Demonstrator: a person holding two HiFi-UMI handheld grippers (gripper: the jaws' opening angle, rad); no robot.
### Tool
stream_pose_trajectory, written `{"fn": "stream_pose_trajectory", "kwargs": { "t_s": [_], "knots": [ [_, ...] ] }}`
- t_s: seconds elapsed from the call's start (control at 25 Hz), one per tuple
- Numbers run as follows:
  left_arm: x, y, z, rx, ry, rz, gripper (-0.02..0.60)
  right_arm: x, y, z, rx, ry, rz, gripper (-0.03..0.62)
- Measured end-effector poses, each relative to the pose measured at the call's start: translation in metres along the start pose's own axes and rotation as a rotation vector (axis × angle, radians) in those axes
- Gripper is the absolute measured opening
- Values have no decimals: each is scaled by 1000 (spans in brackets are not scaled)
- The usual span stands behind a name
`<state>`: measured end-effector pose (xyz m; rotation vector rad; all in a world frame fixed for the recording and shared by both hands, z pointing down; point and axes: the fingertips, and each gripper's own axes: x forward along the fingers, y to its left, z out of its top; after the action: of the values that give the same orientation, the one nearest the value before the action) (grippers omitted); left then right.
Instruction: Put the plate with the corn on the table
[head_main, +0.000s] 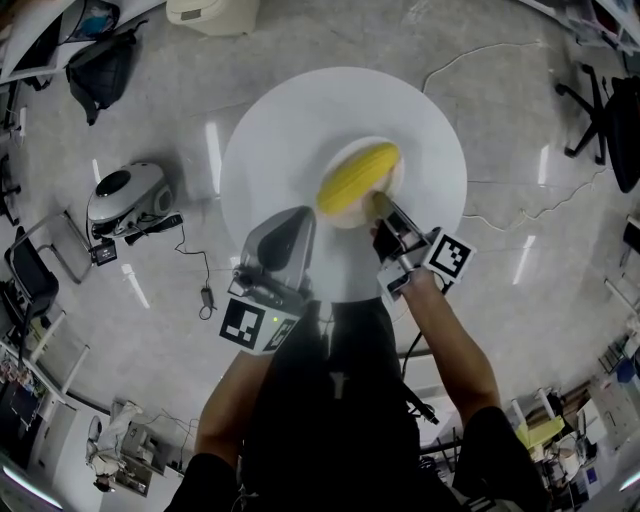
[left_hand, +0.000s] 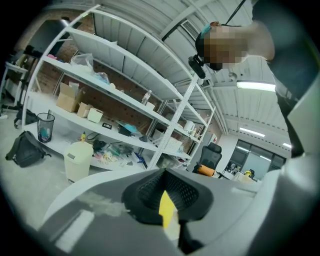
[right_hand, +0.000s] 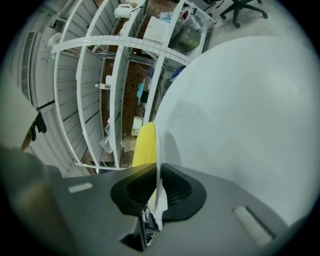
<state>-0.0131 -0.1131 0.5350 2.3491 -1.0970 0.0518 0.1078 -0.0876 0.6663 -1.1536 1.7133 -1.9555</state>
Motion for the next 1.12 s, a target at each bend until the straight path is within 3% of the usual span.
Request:
{"fn": "stream_pose_trajectory", "kwargs": {
  "t_s": [1.12],
  "knots": [
    [12, 7, -4, -35, -7, 18, 5, 18, -23, 10, 9, 29, -50, 35]
  ]
}}
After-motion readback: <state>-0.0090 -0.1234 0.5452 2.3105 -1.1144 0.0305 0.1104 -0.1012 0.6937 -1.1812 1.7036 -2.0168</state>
